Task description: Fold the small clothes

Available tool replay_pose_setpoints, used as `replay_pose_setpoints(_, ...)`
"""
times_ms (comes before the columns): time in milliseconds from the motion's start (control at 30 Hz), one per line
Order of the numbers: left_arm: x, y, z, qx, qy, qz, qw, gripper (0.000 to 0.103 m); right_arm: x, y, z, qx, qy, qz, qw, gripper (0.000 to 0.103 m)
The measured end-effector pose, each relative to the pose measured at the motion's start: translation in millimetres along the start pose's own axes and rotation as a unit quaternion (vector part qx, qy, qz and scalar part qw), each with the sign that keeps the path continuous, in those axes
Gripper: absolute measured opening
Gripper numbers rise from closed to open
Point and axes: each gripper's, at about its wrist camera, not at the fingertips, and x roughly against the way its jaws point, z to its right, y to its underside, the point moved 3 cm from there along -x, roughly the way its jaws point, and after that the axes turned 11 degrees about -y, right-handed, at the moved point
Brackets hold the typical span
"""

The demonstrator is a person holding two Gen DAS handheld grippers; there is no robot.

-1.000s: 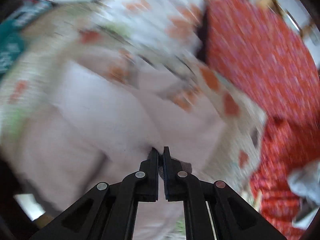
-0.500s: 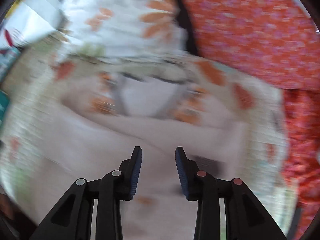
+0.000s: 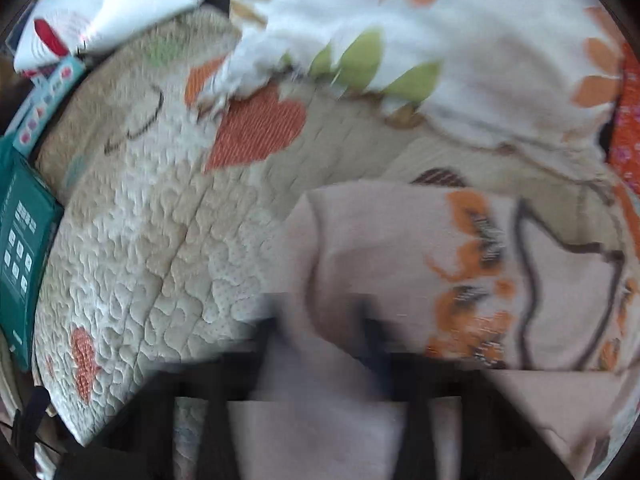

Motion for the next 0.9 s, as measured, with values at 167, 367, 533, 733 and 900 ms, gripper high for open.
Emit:
replay_pose_setpoints(167, -1.6, 0.1, 6.8, -0.016, -0.018, 0.009, 0.9997, 0.103, -6.5, -17.8, -7.6, 0.03, 0.1, 0.059, 0.993, 0.007)
replay_pose_setpoints(367, -0.6, 2.1, 4.6, -0.013, -0.012, 0.004, 0.9998, 0.103, 39.5, 4.1, 10.2, -0.009, 0.048, 0.08, 0.996, 0.025)
replay_pose_setpoints(533, 6.2, 6.0, -4.0, -0.007, -0.008, 0.007, 0.9999, 0.103, 146.3, 63.6, 100.7, -0.078, 0.047, 0.123, 0.988, 0.049)
replay_pose_setpoints(733, 6.3, 16.8, 1.9, -0.004, -0.007, 0.002, 1.0, 0.103, 208.3, 170.0, 220.2, -0.205, 0.083, 0.125, 0.967, 0.05)
replay_pose_setpoints(900, 0.8, 31.9, 26.4, -0.04, -0.01, -0.002, 0.9991, 0.103, 201.4, 220.9, 251.5, -0.252, 0.061, 0.128, 0.957, 0.05)
